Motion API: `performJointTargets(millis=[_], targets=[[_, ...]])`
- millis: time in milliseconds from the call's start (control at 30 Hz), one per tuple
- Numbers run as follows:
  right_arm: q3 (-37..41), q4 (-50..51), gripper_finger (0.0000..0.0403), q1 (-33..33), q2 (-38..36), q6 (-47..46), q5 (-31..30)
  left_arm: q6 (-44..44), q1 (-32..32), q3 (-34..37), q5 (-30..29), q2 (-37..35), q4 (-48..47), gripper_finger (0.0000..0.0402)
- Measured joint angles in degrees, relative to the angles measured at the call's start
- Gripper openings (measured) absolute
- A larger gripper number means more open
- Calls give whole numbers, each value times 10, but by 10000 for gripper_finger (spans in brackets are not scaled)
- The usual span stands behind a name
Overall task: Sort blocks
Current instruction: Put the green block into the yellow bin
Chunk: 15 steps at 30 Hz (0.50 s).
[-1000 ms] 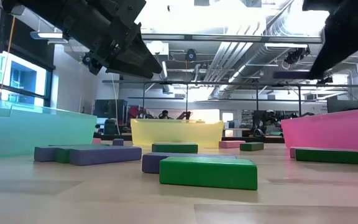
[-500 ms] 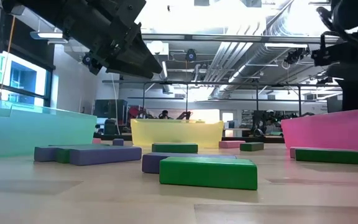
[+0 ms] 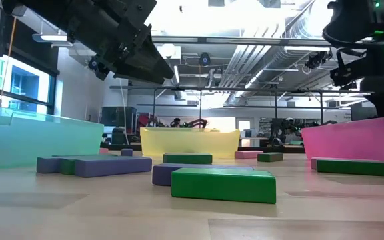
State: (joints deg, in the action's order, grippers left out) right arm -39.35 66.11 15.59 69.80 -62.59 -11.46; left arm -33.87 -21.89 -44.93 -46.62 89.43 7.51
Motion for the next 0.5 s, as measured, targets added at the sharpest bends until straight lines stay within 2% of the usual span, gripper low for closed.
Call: performJointTargets(millis=[100, 233, 367, 500], targets=[[0, 4, 162, -6, 0, 53, -2, 0, 0, 0, 0, 0, 0, 137], [-31, 8, 168, 17, -1, 63, 47, 0, 0, 0, 0, 0, 0, 137], [-95, -26, 168, 109, -1, 97, 85, 0, 0, 0, 0, 0, -1, 137], [-155, -69, 168, 228, 5, 110, 95, 0, 0, 0, 0, 0, 0, 137]])
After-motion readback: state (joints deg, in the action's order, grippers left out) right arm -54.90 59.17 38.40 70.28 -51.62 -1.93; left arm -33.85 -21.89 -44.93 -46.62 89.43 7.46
